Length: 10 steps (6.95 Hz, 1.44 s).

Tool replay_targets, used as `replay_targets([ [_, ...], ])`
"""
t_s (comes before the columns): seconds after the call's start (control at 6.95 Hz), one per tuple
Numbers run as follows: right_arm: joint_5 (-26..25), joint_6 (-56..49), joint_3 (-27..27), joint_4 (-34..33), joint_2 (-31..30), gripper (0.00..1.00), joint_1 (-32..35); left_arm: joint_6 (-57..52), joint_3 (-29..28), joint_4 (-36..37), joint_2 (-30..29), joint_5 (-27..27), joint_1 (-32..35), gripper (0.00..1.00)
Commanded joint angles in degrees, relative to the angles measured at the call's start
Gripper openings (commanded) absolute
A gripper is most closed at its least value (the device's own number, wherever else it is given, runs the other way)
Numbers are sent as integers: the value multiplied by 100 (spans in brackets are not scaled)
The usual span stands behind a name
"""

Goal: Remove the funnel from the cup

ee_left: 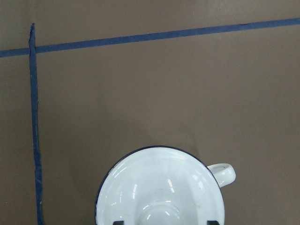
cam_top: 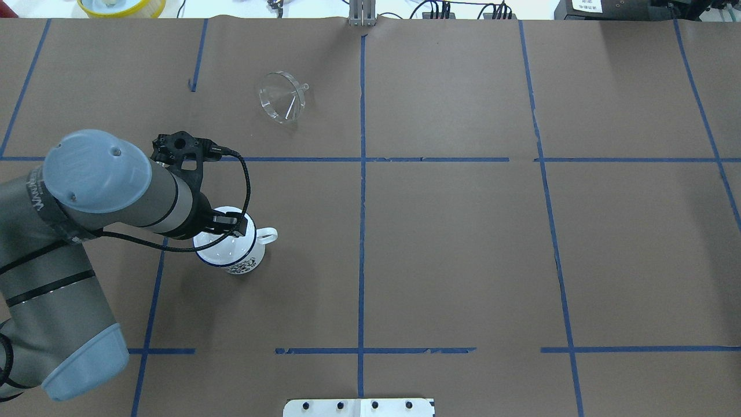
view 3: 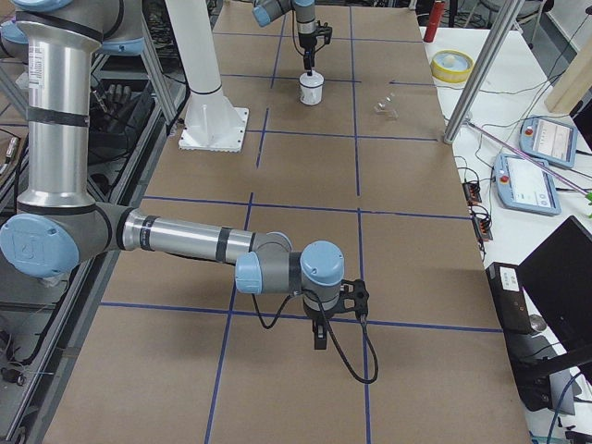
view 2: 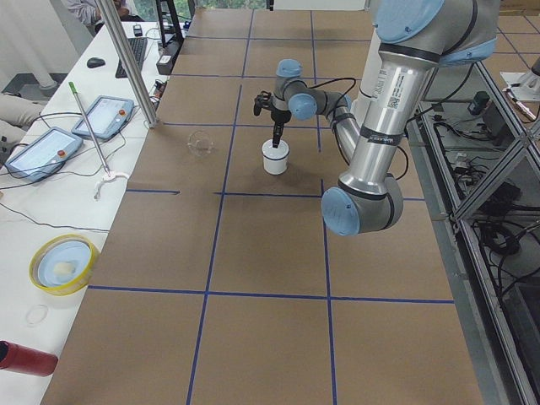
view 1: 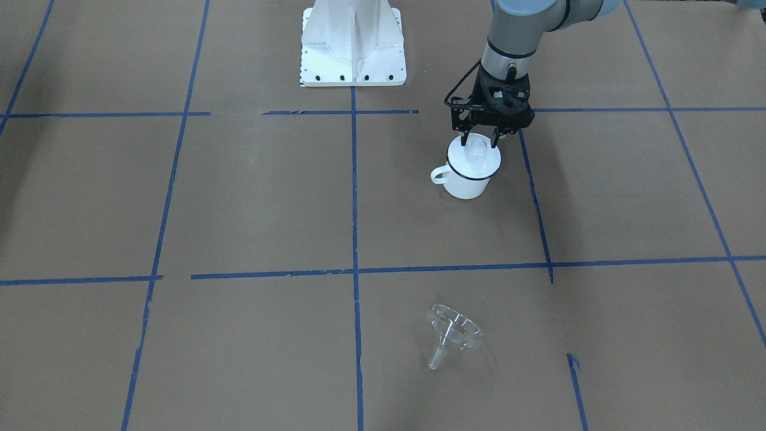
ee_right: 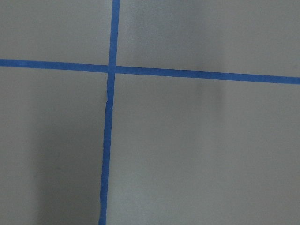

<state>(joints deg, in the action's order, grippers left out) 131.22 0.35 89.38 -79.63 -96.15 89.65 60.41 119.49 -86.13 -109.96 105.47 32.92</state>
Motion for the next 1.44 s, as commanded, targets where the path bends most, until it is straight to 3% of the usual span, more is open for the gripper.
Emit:
replay_targets([
  [0.0,0,0,0,0,0,100,0,-648,292,-43,175,17,100,100],
  [0.43,0,0,0,0,0,100,0,-3018,277,-508,1271,1130,1835,100],
  [0.72,0,0,0,0,0,100,0,-3247,-448,-501,1801,2428,3599,100],
  [0.86,0,0,0,0,0,100,0,-3316,-1001,-510,2072,2643,4034,100],
  [1.01,0,0,0,0,0,100,0,-3917,-1111,-466,2301,2585,4142,100],
  [1.3,0,0,0,0,0,100,0,-5665,-1454,-500,2933,2759,5325,100],
])
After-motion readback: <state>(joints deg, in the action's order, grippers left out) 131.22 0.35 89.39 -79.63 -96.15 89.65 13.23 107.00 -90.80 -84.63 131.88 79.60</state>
